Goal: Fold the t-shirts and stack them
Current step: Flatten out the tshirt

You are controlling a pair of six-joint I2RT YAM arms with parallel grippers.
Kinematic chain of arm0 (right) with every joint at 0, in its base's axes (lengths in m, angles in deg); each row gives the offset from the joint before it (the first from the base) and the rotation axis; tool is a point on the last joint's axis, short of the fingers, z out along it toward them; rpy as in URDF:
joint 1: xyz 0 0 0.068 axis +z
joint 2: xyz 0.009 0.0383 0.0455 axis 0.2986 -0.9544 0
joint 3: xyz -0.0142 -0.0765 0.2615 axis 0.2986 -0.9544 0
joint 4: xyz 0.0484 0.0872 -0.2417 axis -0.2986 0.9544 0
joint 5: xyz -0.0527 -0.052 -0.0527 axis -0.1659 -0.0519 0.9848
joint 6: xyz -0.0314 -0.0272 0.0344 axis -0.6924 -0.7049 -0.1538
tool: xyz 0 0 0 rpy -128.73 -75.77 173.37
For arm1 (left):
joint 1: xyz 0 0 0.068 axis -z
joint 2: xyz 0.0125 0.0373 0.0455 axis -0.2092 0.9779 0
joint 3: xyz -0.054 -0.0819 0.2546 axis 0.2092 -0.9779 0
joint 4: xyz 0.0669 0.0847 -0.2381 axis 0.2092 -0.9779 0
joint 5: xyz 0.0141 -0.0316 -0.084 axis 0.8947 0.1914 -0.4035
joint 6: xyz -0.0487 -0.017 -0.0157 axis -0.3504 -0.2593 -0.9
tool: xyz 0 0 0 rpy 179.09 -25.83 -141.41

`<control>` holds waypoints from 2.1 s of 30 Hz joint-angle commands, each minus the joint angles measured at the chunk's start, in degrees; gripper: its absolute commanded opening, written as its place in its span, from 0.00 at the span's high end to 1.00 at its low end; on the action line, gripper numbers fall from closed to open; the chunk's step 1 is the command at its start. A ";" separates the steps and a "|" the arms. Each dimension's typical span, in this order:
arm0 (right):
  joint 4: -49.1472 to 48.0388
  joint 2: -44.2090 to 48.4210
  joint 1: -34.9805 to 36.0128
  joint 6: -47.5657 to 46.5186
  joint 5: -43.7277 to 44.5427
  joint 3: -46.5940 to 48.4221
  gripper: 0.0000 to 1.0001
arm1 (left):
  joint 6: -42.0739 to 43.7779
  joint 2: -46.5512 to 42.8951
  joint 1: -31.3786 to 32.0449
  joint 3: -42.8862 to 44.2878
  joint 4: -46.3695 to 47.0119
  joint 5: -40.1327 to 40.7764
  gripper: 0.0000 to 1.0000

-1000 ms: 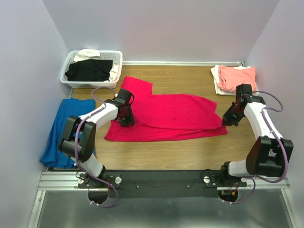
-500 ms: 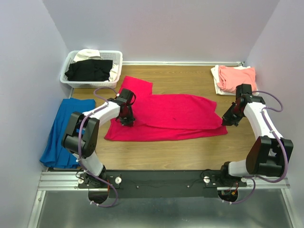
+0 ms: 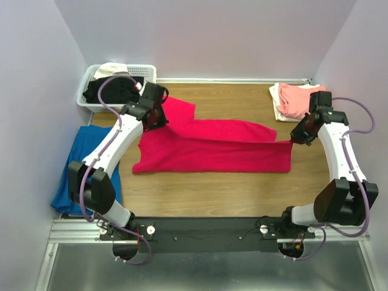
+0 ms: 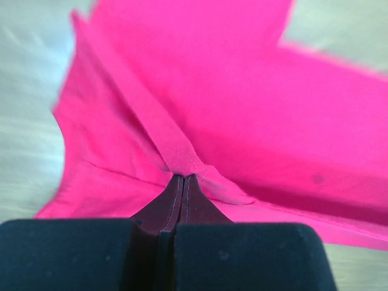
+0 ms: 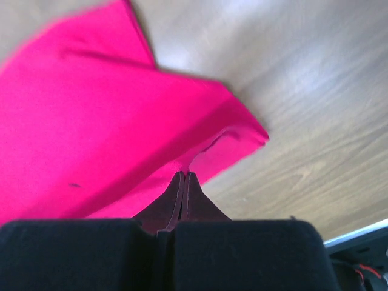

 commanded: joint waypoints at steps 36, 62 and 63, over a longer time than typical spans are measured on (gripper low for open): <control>-7.31 -19.81 0.10 -0.72 -0.75 29.27 0.99 | 10.15 9.95 -12.70 30.81 0.70 6.72 1.00; -13.12 14.06 0.10 -5.91 -11.57 17.87 0.99 | 18.33 -15.85 -15.87 26.72 14.59 -0.06 1.00; -12.42 14.85 0.10 -6.52 -11.31 18.40 0.99 | 18.68 -16.64 -15.87 27.25 14.85 -0.05 1.00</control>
